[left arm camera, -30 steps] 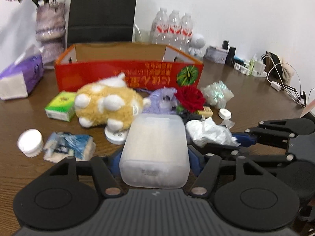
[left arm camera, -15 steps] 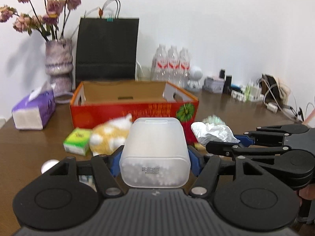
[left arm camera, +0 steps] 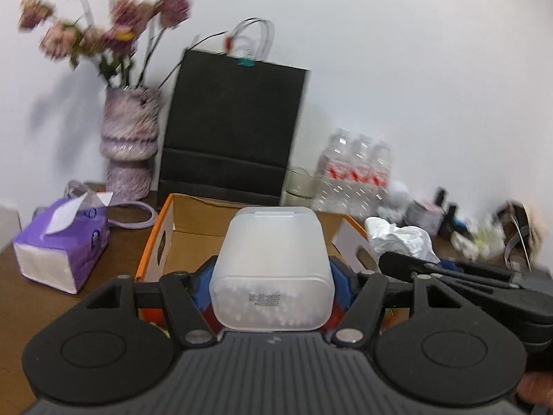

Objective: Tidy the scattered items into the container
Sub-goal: 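Carry tissue and frosted box into the cardboard box and open both grippers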

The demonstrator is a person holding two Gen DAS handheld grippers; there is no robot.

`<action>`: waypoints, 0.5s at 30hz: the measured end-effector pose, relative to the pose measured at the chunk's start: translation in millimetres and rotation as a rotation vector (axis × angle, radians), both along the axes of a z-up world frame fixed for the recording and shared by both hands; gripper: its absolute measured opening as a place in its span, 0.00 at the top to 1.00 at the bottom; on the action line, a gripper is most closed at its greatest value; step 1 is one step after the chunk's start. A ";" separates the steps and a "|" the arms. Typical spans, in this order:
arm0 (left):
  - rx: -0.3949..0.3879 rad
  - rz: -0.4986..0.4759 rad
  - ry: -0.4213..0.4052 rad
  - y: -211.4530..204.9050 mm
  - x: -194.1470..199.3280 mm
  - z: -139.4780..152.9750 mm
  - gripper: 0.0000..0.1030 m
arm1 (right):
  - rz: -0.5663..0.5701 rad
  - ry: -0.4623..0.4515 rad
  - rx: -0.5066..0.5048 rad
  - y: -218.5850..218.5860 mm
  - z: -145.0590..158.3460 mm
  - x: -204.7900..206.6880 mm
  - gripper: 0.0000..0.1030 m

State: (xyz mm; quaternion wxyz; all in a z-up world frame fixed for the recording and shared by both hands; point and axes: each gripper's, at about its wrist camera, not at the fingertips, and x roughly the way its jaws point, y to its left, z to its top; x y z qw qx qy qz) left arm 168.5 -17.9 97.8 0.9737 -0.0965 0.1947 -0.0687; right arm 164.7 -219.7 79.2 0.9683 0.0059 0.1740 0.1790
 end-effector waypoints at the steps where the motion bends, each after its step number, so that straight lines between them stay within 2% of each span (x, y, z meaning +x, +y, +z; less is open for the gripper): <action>1: -0.020 0.017 0.007 2.2 10.6 -1.6 0.36 | -0.004 0.008 0.042 -1.0 0.7 12.7 0.81; 3: -0.042 0.047 0.025 5.6 31.5 -5.7 0.36 | -0.015 0.032 0.089 -1.1 0.0 35.7 0.81; 7: -0.036 0.102 0.065 9.7 67.2 -16.3 0.36 | -0.038 0.085 0.067 5.7 -7.6 82.1 0.81; 9: -0.002 0.121 0.093 11.6 77.6 -24.6 0.36 | -0.060 0.120 0.056 8.0 -17.6 100.2 0.81; 11: 0.003 0.134 0.121 14.1 82.2 -32.4 0.36 | -0.070 0.157 0.020 10.1 -28.2 110.6 0.81; 15: 0.021 0.134 0.151 13.4 87.5 -42.6 0.36 | -0.086 0.198 0.013 5.5 -40.2 117.6 0.81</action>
